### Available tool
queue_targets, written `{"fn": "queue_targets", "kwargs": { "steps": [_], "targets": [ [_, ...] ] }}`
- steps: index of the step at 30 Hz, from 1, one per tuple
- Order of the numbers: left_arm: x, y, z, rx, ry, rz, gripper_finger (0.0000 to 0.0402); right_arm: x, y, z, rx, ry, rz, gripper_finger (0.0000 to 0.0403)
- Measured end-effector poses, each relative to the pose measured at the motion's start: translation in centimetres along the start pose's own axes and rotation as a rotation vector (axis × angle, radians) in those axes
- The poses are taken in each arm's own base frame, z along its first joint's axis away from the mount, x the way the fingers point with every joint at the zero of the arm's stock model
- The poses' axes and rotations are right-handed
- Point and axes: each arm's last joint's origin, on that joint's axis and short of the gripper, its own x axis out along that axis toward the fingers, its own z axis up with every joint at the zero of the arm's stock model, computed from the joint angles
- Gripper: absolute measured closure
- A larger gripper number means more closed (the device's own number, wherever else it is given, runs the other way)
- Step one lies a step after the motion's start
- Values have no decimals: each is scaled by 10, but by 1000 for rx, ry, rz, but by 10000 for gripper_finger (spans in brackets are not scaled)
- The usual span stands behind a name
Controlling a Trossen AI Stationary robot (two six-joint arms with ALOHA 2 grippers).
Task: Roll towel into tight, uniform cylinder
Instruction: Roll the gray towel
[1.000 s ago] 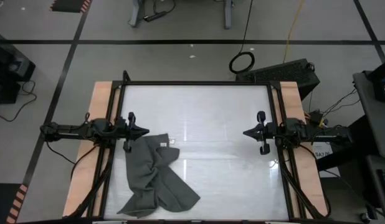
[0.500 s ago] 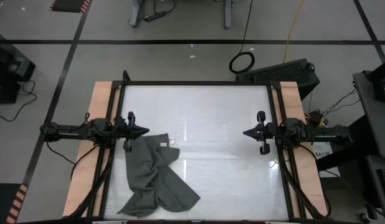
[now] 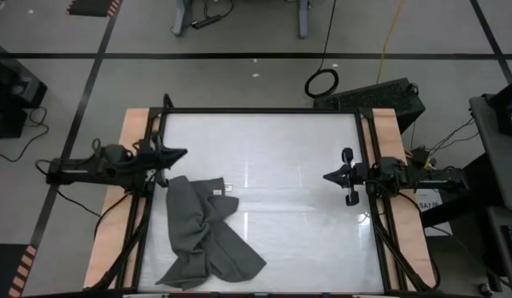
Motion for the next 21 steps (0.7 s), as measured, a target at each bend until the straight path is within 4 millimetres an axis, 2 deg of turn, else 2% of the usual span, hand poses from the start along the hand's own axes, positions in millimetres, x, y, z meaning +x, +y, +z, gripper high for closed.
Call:
{"fn": "queue_targets", "kwargs": {
  "steps": [10,17,21],
  "targets": [
    [20,-11,114,85,-7,4,400,0,0,0,0,0,0,403],
    [41,-21,177,117,45,3,400,0,0,0,0,0,0,403],
    [57,-27,200,114,46,2,400,0,0,1,-1,-14,0,403]
  ]
}}
